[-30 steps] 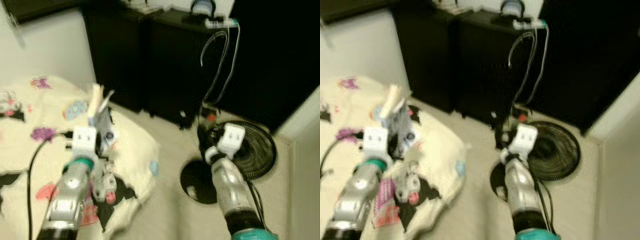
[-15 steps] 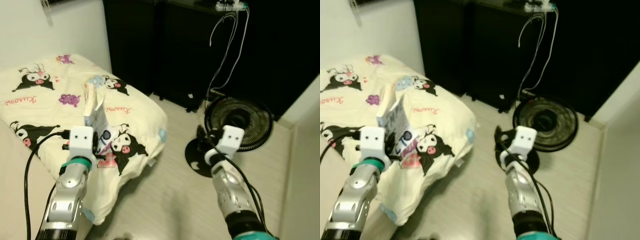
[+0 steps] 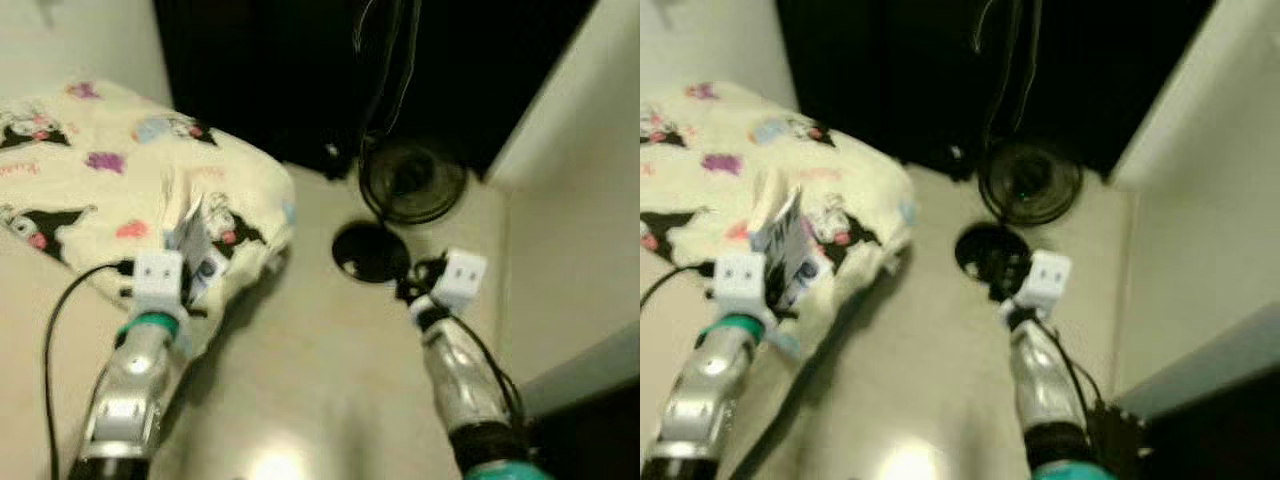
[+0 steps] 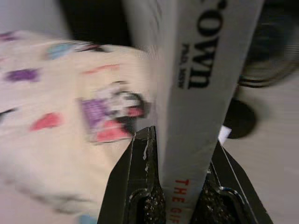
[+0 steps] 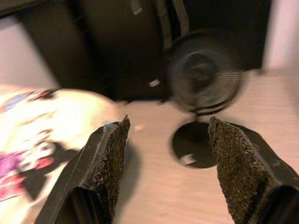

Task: Clean up the room

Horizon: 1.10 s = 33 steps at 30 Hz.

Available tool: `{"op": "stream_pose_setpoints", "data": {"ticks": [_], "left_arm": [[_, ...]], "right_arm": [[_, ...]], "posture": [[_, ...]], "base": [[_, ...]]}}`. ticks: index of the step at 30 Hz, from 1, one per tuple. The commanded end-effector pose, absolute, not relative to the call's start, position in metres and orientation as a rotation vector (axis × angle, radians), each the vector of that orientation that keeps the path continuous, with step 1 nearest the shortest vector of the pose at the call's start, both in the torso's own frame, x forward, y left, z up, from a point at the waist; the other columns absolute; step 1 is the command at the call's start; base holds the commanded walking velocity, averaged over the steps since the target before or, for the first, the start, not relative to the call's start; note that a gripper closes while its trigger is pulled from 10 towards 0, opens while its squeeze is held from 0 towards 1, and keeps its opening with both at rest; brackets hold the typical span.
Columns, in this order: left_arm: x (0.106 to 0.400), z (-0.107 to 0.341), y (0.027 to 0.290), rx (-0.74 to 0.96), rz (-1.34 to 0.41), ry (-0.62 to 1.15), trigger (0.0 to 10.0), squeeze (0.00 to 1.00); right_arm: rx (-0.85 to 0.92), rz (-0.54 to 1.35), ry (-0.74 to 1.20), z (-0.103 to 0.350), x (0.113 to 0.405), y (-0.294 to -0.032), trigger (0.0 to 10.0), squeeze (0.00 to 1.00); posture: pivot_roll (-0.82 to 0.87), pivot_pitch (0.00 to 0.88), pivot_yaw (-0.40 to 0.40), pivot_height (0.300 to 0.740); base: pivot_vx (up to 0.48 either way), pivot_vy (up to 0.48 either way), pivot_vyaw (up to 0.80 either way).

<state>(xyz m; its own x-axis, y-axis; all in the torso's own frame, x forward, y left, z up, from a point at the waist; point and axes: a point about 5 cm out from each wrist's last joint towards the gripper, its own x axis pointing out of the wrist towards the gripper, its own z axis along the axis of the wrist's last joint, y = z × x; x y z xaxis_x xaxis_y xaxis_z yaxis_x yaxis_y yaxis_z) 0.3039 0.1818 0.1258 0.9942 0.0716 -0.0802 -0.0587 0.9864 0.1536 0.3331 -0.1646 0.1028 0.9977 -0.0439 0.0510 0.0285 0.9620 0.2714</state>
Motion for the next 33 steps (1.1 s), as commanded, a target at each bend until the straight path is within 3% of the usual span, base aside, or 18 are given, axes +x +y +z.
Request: {"op": "stream_pose_setpoints", "data": {"ticks": [1, 27, 33], "left_arm": [[0.3025, 0.1293, 0.1862, 0.158, 0.082, 0.065, 10.0, 0.0], [0.3019, 0.1277, 0.1885, 0.167, 0.088, 0.07, 10.0, 0.0], [0.3032, 0.1275, 0.189, 0.169, 0.083, 0.073, 10.0, 0.0]], "right_arm": [[0.278, -0.025, -0.034, 0.0977, 0.3313, -0.1577, 10.0, 0.0], [0.276, -0.002, -0.039, 0.0994, 0.3311, -0.1544, 10.0, 0.0], [0.273, 0.001, -0.039, 0.1001, 0.3318, -0.1546, 10.0, 0.0]], "posture": [[0.12, 0.011, -0.02, 0.74], [0.12, 0.017, -0.026, 0.74], [0.12, 0.015, -0.026, 0.74]], "base": [[-0.472, 0.0, 0.0], [-0.459, 0.0, 0.0], [0.0, 0.0, 0.0]]}}
